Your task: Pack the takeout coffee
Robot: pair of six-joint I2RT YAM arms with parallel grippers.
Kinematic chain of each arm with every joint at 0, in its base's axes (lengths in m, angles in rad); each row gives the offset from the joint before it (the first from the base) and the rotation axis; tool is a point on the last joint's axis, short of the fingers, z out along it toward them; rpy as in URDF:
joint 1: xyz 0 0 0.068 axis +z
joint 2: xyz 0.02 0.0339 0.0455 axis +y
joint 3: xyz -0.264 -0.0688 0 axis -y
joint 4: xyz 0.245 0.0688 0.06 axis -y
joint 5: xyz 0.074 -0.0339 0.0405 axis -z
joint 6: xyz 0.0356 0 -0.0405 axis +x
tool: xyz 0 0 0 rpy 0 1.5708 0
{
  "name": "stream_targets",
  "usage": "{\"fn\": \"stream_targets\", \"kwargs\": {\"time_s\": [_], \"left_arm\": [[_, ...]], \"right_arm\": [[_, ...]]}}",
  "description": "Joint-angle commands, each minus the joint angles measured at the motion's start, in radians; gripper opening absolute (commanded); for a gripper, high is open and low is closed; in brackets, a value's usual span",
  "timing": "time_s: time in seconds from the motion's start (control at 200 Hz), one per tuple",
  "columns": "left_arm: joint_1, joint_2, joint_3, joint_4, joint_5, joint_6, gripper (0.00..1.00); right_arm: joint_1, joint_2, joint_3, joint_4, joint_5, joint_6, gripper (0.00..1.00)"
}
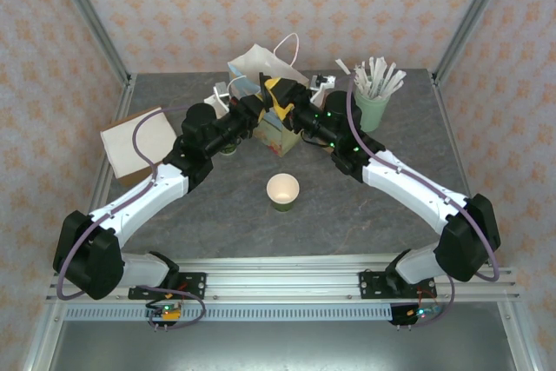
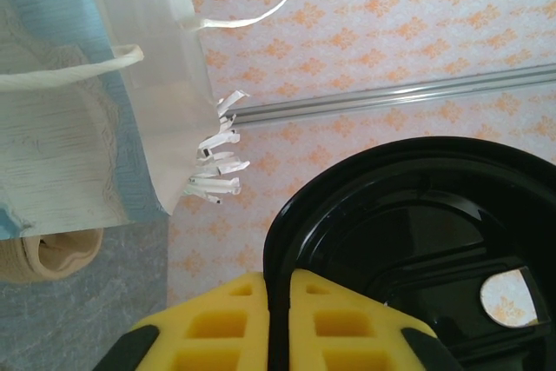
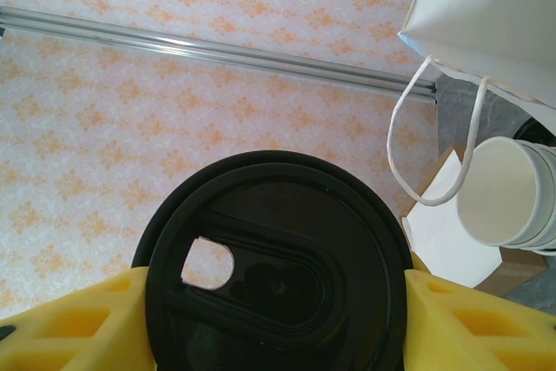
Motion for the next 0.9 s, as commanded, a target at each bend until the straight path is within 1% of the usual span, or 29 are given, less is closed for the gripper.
{"fn": "stream_targets", "kwargs": {"time_s": [0.0, 0.185, 0.285, 0.36, 0.43, 0.551, 0.596, 0.651, 0.746, 0.841, 0.896], "left_arm": [[-0.006, -0.032, 0.006, -0.046, 0.02, 0.035, 0.16], [-0.006, -0.036, 0.006, -0.071, 0.015, 0.049, 0.28], [-0.006, -0.052, 0.008, -0.128, -0.002, 0.086, 0.35], [-0.004, -0.081, 0.02, -0.235, -0.031, 0.151, 0.43], [-0.001, -0.117, 0.057, -0.395, -0.082, 0.254, 0.47], [0.001, -0.17, 0.133, -0.651, -0.216, 0.46, 0.49], [0.005, -0.186, 0.15, -0.717, -0.271, 0.519, 0.5], [0.02, -0.2, 0.157, -0.768, -0.314, 0.573, 0.5], [0.067, -0.212, 0.148, -0.807, -0.313, 0.615, 0.51], [0.12, -0.213, 0.133, -0.823, -0.252, 0.64, 0.51], [0.135, -0.213, 0.132, -0.837, -0.228, 0.659, 0.52]], "right_arm": [[-0.03, -0.025, -0.009, 0.054, 0.034, -0.002, 0.61], [-0.053, -0.046, -0.034, 0.042, 0.046, -0.007, 0.61], [-0.076, -0.088, -0.061, -0.021, 0.068, -0.069, 0.61], [-0.081, -0.149, -0.08, -0.142, 0.104, -0.21, 0.61], [-0.076, -0.212, -0.081, -0.306, 0.125, -0.424, 0.61], [-0.041, -0.309, -0.122, -0.54, 0.184, -0.763, 0.61], [-0.009, -0.332, -0.141, -0.603, 0.213, -0.87, 0.61], [0.037, -0.344, -0.166, -0.659, 0.25, -0.964, 0.61], [0.114, -0.335, -0.201, -0.704, 0.285, -1.072, 0.61], [0.199, -0.306, -0.221, -0.712, 0.343, -1.159, 0.62], [0.232, -0.279, -0.23, -0.713, 0.369, -1.194, 0.62]]}}
